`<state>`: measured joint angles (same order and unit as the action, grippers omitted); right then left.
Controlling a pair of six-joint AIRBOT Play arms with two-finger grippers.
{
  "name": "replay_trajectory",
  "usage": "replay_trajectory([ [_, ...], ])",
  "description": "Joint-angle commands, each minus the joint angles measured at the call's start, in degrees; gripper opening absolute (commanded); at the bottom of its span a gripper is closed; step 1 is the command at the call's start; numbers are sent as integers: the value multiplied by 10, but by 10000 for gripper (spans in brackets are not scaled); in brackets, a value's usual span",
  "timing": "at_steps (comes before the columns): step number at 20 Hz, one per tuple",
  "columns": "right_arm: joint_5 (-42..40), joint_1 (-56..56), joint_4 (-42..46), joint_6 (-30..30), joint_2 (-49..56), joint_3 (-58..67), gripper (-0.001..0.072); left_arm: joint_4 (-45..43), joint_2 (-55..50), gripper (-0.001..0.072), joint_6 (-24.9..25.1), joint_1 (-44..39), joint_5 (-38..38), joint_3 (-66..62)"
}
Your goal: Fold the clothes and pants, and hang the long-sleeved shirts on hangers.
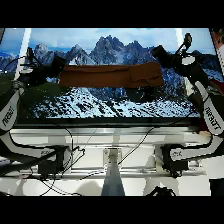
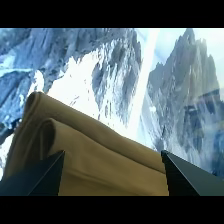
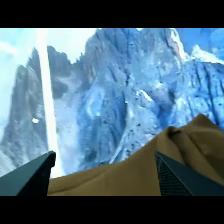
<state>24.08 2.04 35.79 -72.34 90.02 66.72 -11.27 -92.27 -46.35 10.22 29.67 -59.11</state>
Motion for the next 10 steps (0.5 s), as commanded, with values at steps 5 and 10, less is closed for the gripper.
replay_trajectory([
  [5,50,2,84,-2,-1,2,690,-218,3,705,-90,104,131,-1],
  [10,65,0,84,-2,0,3,687,-292,-20,703,-108,105,202,-9],
])
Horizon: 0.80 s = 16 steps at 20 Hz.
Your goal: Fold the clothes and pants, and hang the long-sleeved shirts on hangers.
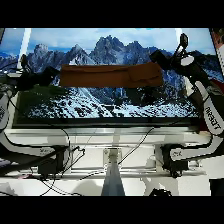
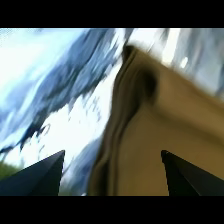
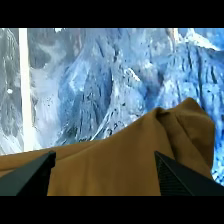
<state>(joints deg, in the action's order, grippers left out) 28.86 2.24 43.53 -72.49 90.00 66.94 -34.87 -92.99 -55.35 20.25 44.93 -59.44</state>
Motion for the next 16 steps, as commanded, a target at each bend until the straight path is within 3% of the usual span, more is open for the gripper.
replay_trajectory([
  [1,35,-3,7,2,0,0,686,-56,-24,703,-17,-2,59,-15],
  [3,72,-14,27,33,0,1,626,-56,-42,661,-16,-21,60,-35],
  [4,83,-23,37,52,0,1,609,-56,-48,554,-16,-32,53,-45],
  [6,86,-45,49,64,0,2,608,-56,-52,234,-2,-55,22,-59],
  [7,87,-60,50,64,0,5,603,-56,-52,168,9,-67,4,-64],
  [8,86,-77,50,64,0,8,550,-57,-52,64,10,-76,-8,-70],
  [9,84,-97,53,64,1,14,502,-57,-51,7,17,-82,-6,-79],
  [10,77,-117,59,64,1,20,394,-62,-49,6,24,-85,9,-92],
  [12,61,-158,74,64,1,38,44,-110,-33,6,24,-85,78,-131],
  [13,49,-178,78,64,1,48,13,-155,-16,5,24,-84,123,-153],
  [16,12,-240,78,50,5,67,12,-261,70,6,24,-84,210,-183],
])
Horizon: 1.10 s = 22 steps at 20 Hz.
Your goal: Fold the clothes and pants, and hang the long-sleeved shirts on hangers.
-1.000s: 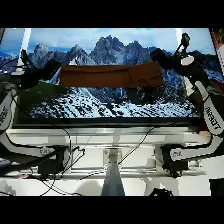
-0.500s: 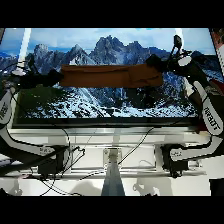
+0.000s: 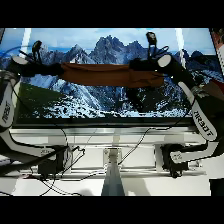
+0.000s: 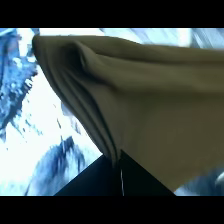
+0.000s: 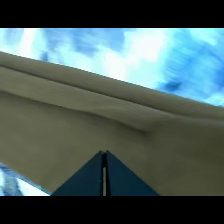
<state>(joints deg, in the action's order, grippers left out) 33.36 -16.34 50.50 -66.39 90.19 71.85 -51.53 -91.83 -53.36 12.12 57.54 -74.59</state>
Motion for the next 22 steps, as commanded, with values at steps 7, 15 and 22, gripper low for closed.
replay_trajectory([
  [7,5,-196,7,-153,112,132,12,-93,265,6,4,-9,134,-32],
  [15,-8,-331,4,-243,220,291,12,2,323,6,4,-9,134,-31],
  [22,159,-239,82,-242,217,333,12,94,250,7,4,-48,134,-30],
])
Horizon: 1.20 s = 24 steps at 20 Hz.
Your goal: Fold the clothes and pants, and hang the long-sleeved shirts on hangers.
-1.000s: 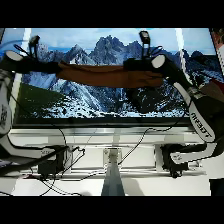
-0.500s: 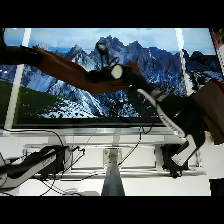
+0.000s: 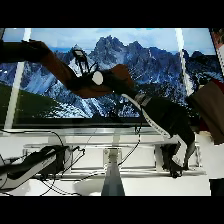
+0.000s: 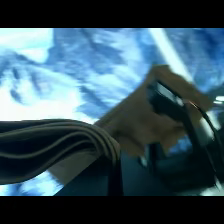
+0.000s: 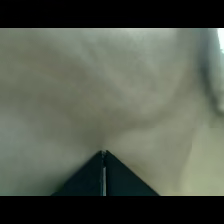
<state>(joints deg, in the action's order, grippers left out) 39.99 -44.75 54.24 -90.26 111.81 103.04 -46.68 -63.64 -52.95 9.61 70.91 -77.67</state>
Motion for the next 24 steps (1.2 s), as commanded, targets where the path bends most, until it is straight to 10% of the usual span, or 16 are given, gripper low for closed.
replay_trajectory([
  [1,127,77,58,-4,-4,23,12,50,-52,7,-1,-44,1,0],
  [5,223,223,127,-4,-40,22,12,101,-154,6,-2,-177,-78,0],
  [12,312,414,165,-4,-85,22,12,320,-309,8,-2,-422,-449,0],
  [13,319,428,169,-4,-83,22,13,319,-321,61,-1,-443,-478,0],
  [14,321,439,173,-4,-83,19,24,319,-331,313,-1,-458,-496,0],
  [15,321,449,179,-4,-82,14,254,319,-336,640,-1,-463,-499,0],
  [16,322,457,181,-6,-81,9,575,319,-337,705,-2,-463,-498,0],
  [24,403,482,44,66,-12,-10,627,312,-316,705,99,-340,-351,0],
])
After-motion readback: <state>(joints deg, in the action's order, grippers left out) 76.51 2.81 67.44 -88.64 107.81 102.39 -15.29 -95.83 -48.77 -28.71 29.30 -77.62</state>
